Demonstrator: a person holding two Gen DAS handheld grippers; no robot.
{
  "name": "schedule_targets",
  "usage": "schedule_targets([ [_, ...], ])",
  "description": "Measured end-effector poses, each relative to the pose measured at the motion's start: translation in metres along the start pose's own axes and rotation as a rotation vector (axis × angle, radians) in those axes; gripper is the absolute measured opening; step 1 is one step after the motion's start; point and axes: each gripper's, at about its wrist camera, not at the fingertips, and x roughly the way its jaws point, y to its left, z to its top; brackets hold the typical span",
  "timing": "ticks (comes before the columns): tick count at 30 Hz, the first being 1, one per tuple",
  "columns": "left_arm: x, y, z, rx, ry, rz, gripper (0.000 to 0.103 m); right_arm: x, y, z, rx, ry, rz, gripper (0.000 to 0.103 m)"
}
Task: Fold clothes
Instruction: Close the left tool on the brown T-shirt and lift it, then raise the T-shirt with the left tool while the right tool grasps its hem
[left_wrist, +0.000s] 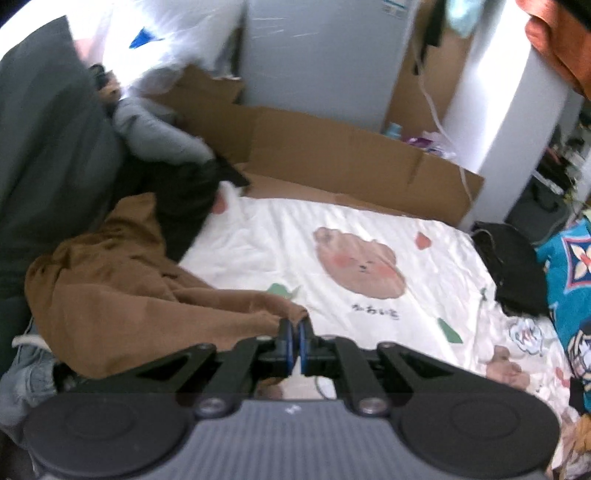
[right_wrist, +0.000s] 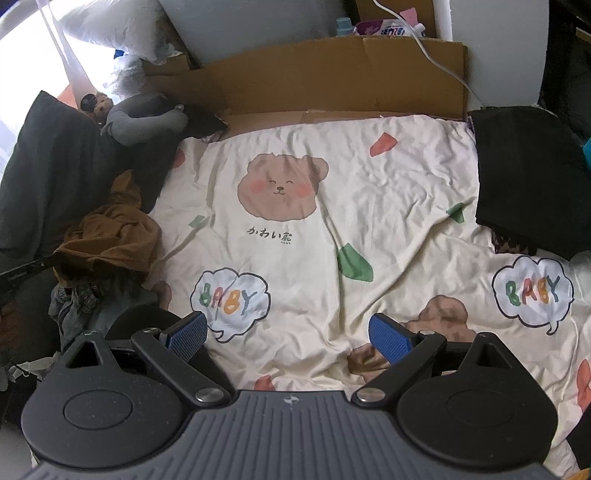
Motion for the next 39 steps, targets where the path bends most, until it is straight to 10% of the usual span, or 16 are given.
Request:
schedule_targets([
  [39, -0.117, -0.259, 0.143, 0.261, -0.302, -0.418, 0.003, -0.002, -0.019, 0.004, -0.087, -0.134, 0.152, 0.086],
])
